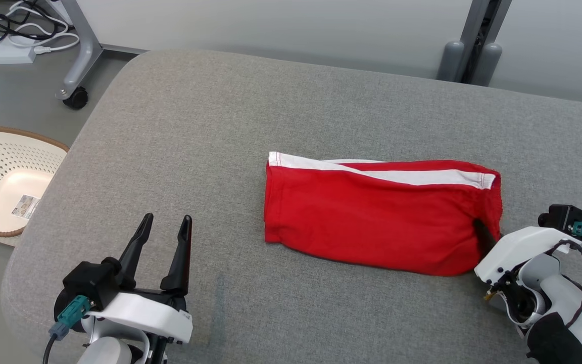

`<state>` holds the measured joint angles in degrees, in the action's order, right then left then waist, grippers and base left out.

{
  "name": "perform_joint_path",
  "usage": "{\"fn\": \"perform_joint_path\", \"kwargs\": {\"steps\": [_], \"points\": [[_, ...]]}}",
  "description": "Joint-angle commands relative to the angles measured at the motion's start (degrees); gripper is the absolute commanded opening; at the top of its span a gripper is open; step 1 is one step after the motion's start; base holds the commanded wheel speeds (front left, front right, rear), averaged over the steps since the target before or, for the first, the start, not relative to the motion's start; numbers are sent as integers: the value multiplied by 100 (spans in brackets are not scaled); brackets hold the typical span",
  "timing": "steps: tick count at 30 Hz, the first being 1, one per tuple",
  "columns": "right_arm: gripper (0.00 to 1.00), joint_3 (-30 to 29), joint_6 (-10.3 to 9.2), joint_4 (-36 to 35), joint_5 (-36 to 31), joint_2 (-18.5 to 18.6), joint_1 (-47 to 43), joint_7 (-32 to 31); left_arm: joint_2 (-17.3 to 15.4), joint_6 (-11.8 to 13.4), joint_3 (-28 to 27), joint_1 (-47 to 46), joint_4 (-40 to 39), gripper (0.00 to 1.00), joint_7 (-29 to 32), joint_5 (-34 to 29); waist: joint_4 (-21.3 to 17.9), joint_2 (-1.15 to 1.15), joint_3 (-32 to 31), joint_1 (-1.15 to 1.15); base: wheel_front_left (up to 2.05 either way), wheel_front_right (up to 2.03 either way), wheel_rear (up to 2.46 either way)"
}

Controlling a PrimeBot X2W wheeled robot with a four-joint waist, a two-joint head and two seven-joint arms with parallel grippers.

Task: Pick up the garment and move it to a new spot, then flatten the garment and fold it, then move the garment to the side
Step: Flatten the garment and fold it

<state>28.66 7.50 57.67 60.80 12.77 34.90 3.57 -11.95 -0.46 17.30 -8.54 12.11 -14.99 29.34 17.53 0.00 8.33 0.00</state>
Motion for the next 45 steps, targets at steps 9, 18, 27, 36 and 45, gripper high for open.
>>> {"fn": "perform_joint_path", "kwargs": {"steps": [9,18,27,36,45], "points": [[0,153,-1,11,252,212,-19,622,-3,-25,-54,33,27,100,-14,-24,-59,0,-117,0,0,0,0],[0,345,-1,-178,436,656,-232,755,-36,24,-9,162,-4,100,12,-22,-334,0,-277,0,0,0,0],[0,680,0,-857,552,598,-192,581,-50,48,51,217,-16,100,60,24,-506,0,-415,0,0,0,0],[0,626,0,-1630,1485,-65,-80,-117,2,27,125,168,23,100,89,79,-212,0,-437,0,0,0,0],[0,613,1,-1081,1789,-613,115,-273,84,0,156,89,146,100,47,88,317,0,-410,0,0,0,0]]}}
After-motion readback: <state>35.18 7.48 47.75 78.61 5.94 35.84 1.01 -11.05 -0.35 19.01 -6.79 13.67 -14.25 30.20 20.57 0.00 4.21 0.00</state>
